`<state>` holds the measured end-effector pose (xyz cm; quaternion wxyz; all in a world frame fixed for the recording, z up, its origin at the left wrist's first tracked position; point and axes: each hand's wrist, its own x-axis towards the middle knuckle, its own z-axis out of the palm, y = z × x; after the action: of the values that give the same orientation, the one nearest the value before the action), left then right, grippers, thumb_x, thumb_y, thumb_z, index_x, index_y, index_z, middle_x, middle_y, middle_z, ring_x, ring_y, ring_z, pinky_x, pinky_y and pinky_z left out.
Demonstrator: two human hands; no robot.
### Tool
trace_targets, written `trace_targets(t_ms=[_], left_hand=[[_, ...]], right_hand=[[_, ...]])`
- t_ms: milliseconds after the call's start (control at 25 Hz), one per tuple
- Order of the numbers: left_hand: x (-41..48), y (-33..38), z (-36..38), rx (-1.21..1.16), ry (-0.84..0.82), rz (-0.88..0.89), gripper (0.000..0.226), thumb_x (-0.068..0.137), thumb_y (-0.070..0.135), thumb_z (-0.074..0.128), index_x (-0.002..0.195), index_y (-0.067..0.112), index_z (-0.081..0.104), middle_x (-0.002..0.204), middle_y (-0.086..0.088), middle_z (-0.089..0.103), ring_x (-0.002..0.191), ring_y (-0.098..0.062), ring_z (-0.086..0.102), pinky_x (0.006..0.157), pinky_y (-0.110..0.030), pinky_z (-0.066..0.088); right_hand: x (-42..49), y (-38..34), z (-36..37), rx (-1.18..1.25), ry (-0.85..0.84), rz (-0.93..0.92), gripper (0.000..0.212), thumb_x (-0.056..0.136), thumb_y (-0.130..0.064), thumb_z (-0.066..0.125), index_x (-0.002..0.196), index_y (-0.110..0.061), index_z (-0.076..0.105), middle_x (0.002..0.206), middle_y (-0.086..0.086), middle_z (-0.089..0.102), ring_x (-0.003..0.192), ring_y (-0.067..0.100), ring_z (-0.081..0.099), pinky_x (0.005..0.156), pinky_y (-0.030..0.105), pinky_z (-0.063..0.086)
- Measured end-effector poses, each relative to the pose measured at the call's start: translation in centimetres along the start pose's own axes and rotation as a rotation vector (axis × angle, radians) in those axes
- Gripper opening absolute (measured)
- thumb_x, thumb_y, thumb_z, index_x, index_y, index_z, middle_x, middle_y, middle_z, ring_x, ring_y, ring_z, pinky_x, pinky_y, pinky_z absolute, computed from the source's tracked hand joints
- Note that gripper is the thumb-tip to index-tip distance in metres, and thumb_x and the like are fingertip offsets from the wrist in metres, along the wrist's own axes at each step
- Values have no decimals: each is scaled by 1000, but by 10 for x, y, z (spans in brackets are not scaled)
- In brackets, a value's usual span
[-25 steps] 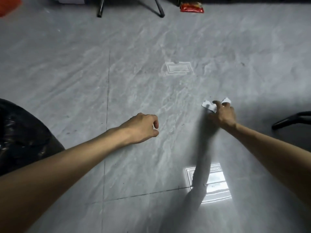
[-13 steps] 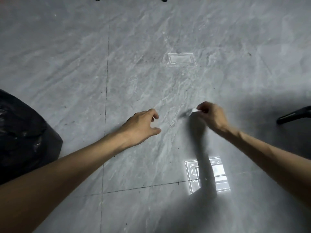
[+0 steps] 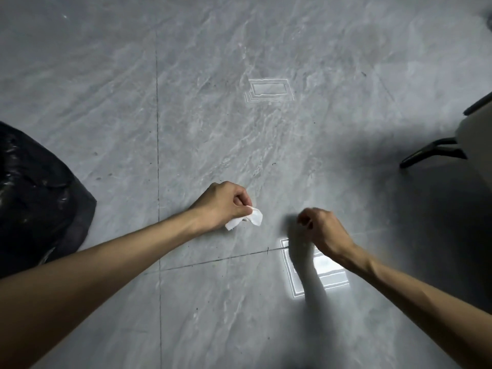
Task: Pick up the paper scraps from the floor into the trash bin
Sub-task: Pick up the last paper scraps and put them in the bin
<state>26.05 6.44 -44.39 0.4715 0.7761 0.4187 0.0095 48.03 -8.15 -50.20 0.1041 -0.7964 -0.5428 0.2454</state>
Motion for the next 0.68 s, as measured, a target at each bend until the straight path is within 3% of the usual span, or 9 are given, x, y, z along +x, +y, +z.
trace_targets(t_ms=[80,240,480,600,680], left_hand=[[-5,1,-1,-2,7,8,8,75,22,70,69,27,69,62,13,67,53,12,58,46,-2,37],[-13,1,-3,-5,-5,21,10,76,22,70,69,28,67,63,13,68,54,12,58,47,-3,39],[-29,1,-13,38,13,9,4,75,24,68,73,27,69,66,11,71,56,6,59,52,-10,44],[-47,-1,-42,78,120,20,2,74,26,69,74,26,71,67,11,70,59,4,60,52,-8,43],[-62,-3,-67,76,233,24,1,75,25,71,74,25,71,65,11,68,59,7,59,52,-6,42]], right_hand=[[-14,21,17,-68,8,61,13,77,-14,70,89,-9,67,81,7,60,73,29,60,66,38,50],[-29,31,41,65,130,100,7,72,-14,74,72,-18,68,68,-13,49,59,3,50,53,12,34],[-29,21,41,-103,133,55,9,82,-6,60,75,-9,64,73,2,58,65,26,59,56,34,47],[-10,-32,23,122,106,-68,19,81,2,55,73,-14,56,67,-2,60,59,14,57,54,15,42],[7,-89,14,358,88,-126,17,82,2,56,74,-13,59,65,-2,66,57,5,61,55,18,47]])
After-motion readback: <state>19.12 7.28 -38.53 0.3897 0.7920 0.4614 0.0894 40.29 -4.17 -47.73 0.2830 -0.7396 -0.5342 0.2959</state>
